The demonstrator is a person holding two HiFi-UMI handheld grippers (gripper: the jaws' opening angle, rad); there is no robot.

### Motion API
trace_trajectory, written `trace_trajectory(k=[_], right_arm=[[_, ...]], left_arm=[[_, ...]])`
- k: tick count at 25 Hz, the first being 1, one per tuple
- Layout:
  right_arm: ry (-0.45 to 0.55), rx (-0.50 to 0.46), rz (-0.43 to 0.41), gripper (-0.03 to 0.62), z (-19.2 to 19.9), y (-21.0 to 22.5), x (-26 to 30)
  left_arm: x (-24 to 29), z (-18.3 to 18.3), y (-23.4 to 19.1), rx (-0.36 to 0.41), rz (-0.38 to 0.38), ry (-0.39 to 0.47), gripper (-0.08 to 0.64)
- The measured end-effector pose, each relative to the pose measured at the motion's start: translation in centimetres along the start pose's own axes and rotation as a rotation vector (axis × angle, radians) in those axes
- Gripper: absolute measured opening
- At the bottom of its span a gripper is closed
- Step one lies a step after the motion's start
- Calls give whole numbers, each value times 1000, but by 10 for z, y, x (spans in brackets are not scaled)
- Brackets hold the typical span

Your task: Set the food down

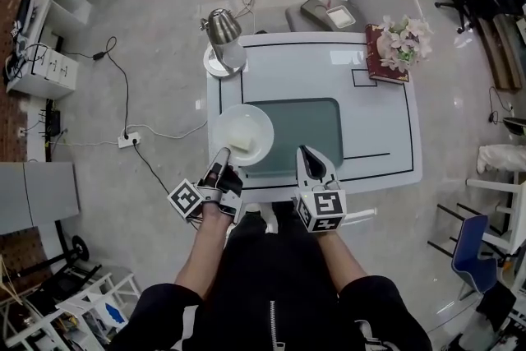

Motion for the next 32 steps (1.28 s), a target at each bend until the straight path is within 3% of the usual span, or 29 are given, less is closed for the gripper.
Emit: trace_trajectory(k=[11,20,32], right_arm=[[-37,19,37,9,-2,66,12],[-68,45,90,9,16,85,11],[-102,83,132,9,41,94,6]], left_arm=[[73,50,-5,-3,13,-107,12],[99,71,-34,4,1,-171,11],[118,97,-76,19,-71,-204,11]])
Point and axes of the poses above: the fingertips, and each gripper's own axes: x forward along the fingers, y to its right, z out of its underside, the point moved 5 cm from there along -x, backward along the fingers, and after that the axes turned 9 degrees about x, right-handed, at the moved point
